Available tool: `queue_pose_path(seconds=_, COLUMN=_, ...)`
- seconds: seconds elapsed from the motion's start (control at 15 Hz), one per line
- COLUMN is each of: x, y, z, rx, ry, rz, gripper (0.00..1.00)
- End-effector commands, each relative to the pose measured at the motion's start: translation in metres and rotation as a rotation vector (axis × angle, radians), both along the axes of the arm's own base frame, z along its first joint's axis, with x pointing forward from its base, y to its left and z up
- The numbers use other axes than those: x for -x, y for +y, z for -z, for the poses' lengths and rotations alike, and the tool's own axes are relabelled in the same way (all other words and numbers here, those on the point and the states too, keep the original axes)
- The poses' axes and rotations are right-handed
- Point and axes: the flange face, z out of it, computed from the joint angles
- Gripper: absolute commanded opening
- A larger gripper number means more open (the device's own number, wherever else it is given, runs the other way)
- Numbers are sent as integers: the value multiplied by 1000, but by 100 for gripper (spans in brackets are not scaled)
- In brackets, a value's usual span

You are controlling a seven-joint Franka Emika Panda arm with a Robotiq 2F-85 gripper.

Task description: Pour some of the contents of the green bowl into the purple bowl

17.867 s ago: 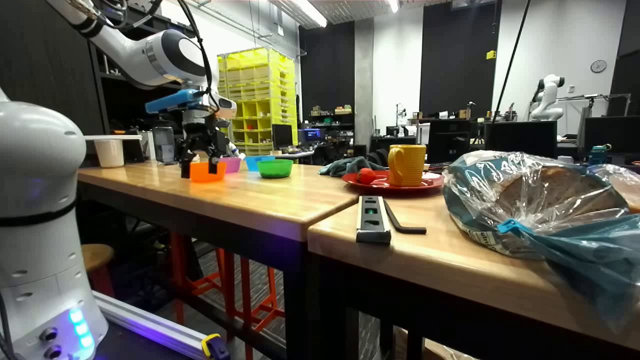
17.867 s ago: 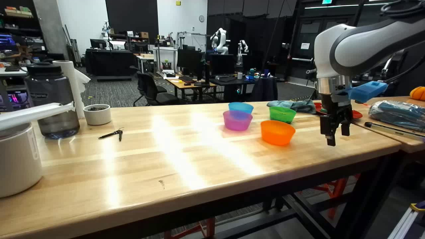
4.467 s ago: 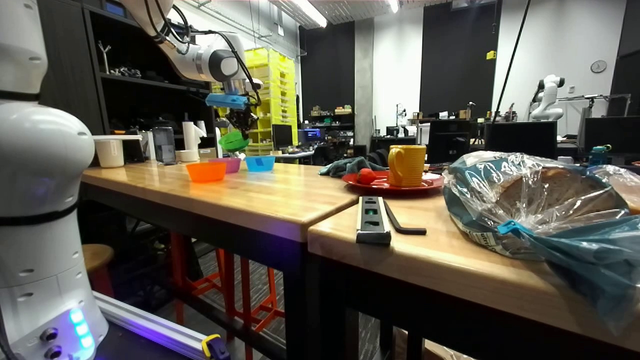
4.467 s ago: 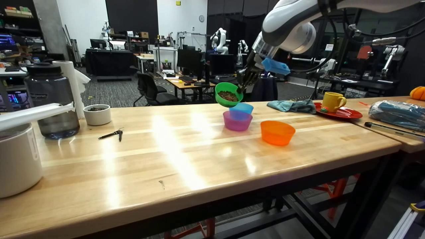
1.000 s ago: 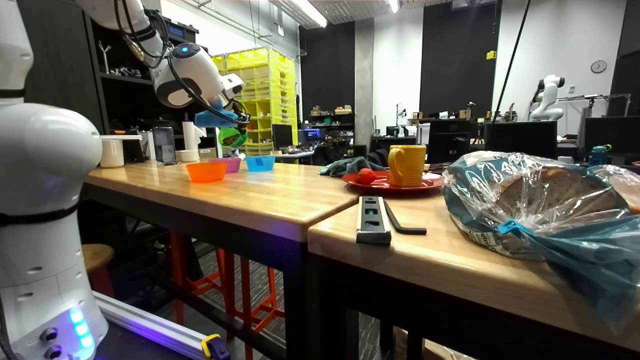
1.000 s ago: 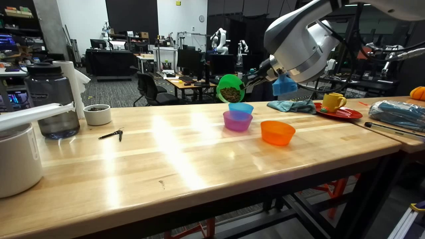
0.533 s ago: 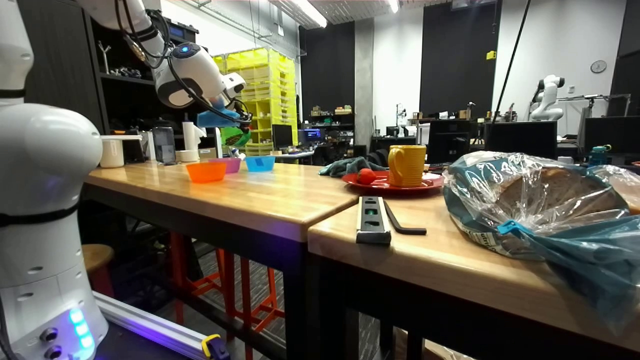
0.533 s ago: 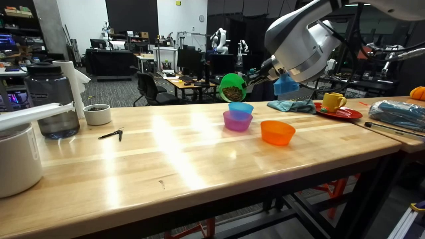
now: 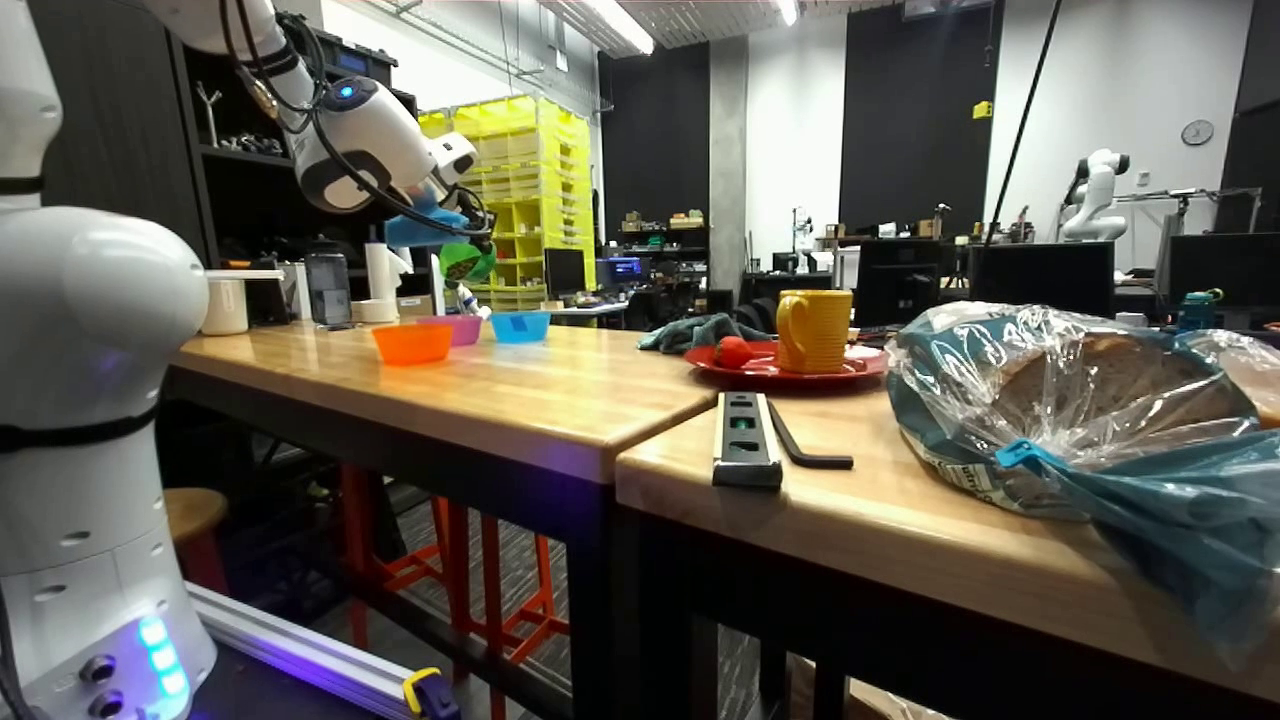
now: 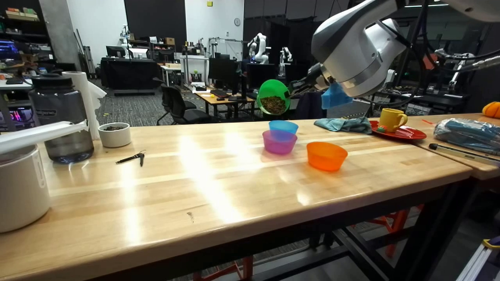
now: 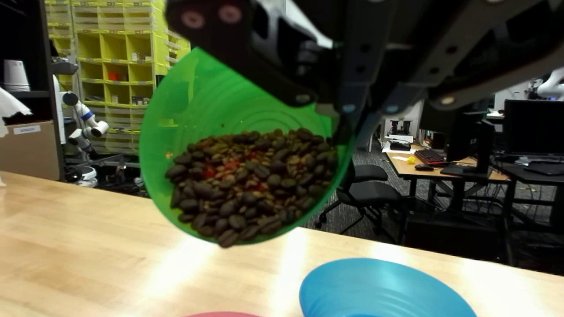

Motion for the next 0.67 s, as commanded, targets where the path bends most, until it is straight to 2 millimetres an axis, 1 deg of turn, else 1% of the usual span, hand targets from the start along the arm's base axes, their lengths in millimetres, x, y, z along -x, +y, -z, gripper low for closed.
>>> queue_pose_path(seconds=0.0, x=16, y=5, z=-5, rx=-2, ry=-39, rz=20, gripper=1)
queue_pose_path(seconds=0.2, x=20, y=9, z=12, rx=-1, ry=-46, rz=22, gripper=1)
queue_pose_path(seconds=0.33, x=24, y=6, z=24, rx=0, ry=-44, rz=36, gripper=1)
queue_pose_path(seconds=0.4, x=23, y=-5, z=16, rx=4, ry=-32, rz=36, gripper=1)
queue_pose_path(seconds=0.6, x=23, y=-13, z=24, rx=15, ry=-17, rz=39, gripper=1)
